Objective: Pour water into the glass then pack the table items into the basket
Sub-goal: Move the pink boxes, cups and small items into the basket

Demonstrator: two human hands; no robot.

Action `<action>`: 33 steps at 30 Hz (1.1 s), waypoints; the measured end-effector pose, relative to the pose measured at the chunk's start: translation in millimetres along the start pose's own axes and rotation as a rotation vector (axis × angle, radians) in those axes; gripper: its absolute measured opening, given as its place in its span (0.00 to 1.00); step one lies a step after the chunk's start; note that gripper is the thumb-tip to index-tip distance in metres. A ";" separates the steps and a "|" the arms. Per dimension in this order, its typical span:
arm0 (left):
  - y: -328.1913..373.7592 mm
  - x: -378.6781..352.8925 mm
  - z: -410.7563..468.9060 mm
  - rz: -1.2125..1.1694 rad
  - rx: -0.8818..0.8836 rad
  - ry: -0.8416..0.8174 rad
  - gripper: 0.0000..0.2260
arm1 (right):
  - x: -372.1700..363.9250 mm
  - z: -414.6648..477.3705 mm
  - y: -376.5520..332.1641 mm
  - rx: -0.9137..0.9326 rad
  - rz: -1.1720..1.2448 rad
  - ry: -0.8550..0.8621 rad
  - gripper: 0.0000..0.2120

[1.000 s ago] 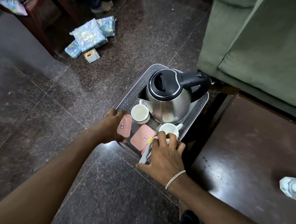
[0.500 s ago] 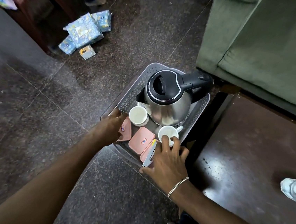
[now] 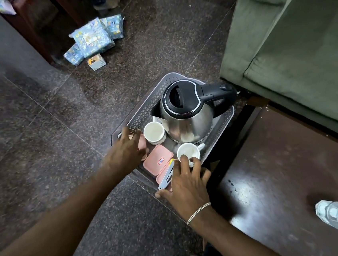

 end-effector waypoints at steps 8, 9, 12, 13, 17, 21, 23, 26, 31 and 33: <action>2.7 5.6 1.5 -0.022 0.097 0.069 0.24 | 0.9 -5.8 1.5 -0.010 0.021 0.017 0.48; 2.1 6.0 2.0 -0.040 0.099 0.073 0.23 | 1.2 -6.4 1.9 -0.011 0.025 0.021 0.48; 0.5 5.4 3.5 -0.060 0.086 0.081 0.23 | 1.6 -6.7 3.6 -0.009 0.032 0.028 0.47; -0.2 5.0 3.8 -0.062 0.086 0.081 0.24 | 1.2 -6.5 3.6 -0.008 0.031 0.025 0.47; 0.7 3.1 4.4 -0.079 0.095 0.069 0.27 | 0.6 -7.8 3.3 0.004 0.033 0.010 0.46; 0.8 5.6 4.8 -0.063 0.098 0.082 0.28 | 6.6 -10.8 3.2 0.013 0.059 0.005 0.45; -1.3 7.1 1.8 -0.066 0.111 0.089 0.28 | 12.5 -13.6 4.8 0.022 0.073 0.022 0.44; 5.7 15.4 -8.6 -0.056 0.092 0.170 0.26 | 25.1 -22.9 19.6 0.032 0.110 0.082 0.42; 57.6 39.3 -42.5 -0.069 -0.146 0.419 0.20 | 44.1 -50.0 69.7 0.022 0.127 0.197 0.38; 92.0 39.5 -59.3 -0.113 -0.259 0.451 0.21 | 49.0 -64.9 101.3 -0.022 0.119 0.224 0.37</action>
Point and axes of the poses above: each hand's wrist, its own z-axis towards the middle knuckle, its own x-axis out of the back of the hand, y = z × x, the point moved 10 cm from there along z, towards the middle knuckle, and after that the axes turned 2 degrees about -z, right-handed, at the moved point
